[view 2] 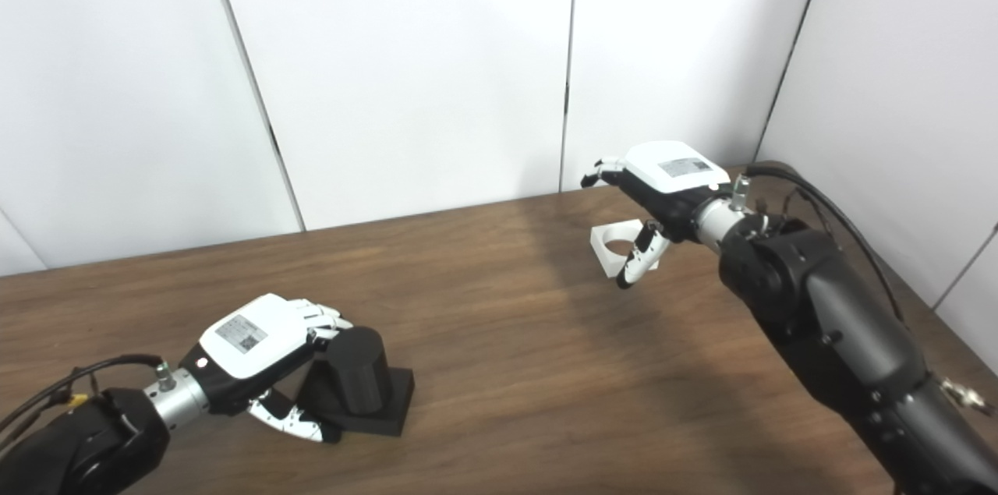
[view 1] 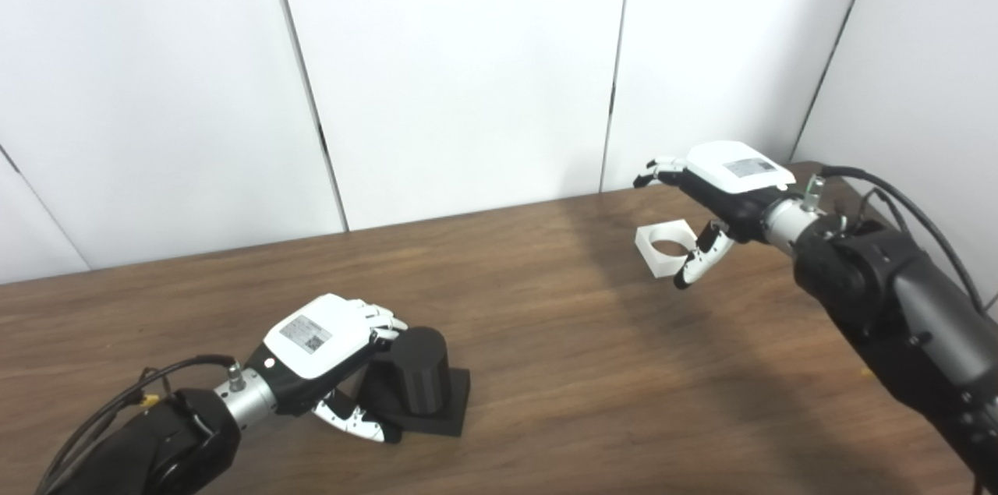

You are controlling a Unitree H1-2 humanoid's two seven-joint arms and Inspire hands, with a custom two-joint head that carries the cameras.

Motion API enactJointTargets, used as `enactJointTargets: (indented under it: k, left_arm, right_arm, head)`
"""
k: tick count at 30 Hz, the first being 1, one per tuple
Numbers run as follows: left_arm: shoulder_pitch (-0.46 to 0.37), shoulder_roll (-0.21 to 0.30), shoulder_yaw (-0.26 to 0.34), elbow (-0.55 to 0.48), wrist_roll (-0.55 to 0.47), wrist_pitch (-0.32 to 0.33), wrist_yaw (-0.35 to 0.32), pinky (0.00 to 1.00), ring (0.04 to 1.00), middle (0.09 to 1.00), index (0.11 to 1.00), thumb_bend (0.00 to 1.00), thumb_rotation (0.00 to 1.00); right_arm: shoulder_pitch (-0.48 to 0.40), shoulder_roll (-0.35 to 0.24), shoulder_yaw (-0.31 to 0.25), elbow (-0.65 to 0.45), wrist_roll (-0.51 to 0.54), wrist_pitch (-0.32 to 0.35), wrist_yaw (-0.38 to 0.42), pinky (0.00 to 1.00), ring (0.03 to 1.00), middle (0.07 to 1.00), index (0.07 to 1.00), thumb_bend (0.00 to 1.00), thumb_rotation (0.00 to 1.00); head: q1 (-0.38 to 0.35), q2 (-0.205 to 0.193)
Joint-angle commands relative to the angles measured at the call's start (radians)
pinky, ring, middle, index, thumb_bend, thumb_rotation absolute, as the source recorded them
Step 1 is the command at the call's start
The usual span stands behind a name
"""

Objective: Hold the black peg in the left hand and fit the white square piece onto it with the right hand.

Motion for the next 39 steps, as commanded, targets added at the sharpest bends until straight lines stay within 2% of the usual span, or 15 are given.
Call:
enactJointTargets:
  k: [1,4,8,13,28,36,39]
  left_arm:
    - [0.073,0.048,-0.058,0.06,0.084,-0.024,-0.086,0.76,0.803,0.784,0.491,0.52,0.07]
    - [0.078,0.053,-0.054,0.055,0.079,-0.025,-0.086,0.76,0.808,0.786,0.491,0.52,0.07]
    - [0.081,0.056,-0.053,0.057,0.08,-0.026,-0.071,0.75,0.799,0.778,0.491,0.52,0.07]
    - [0.081,0.063,-0.057,0.056,0.077,-0.029,-0.066,0.75,0.797,0.779,0.491,0.52,0.07]
    - [0.089,0.07,-0.061,0.056,0.073,-0.03,-0.05,0.76,0.801,0.777,0.49,0.52,0.07]
    - [0.099,0.073,-0.052,0.032,0.055,-0.02,-0.087,0.77,0.815,0.785,0.491,0.52,0.07]
    - [0.102,0.073,-0.052,0.03,0.062,-0.022,-0.081,0.77,0.812,0.782,0.49,0.52,0.07]
  right_arm:
    - [-0.07,-0.023,0.001,0.019,-0.042,0.016,0.002,0.76,0.892,0.918,0.853,0.92,0.18]
    - [-0.1,-0.016,0.043,0.093,-0.094,0.007,0.001,0.81,0.903,0.92,0.858,0.92,0.16]
    - [-0.131,0.002,0.069,0.171,-0.122,0.006,-0.012,0.85,0.906,0.915,0.86,0.94,0.15]
    - [-0.171,0.023,0.096,0.267,-0.138,0.003,-0.026,0.84,0.912,0.918,0.875,0.94,0.15]
    - [-0.202,0.038,0.12,0.385,-0.131,0.001,-0.072,0.82,0.886,0.903,0.872,0.92,0.14]
    - [-0.226,0.045,0.132,0.438,-0.121,-0.002,-0.085,0.81,0.876,0.893,0.857,0.91,0.13]
    - [-0.233,0.044,0.14,0.458,-0.12,-0.009,-0.092,0.79,0.87,0.889,0.851,0.91,0.14]
  head:
    - [-0.005,-0.005]
    - [-0.014,-0.013]
    - [-0.023,-0.016]
    - [-0.028,-0.02]
    - [-0.017,-0.019]
    - [-0.018,-0.013]
    - [-0.017,-0.012]
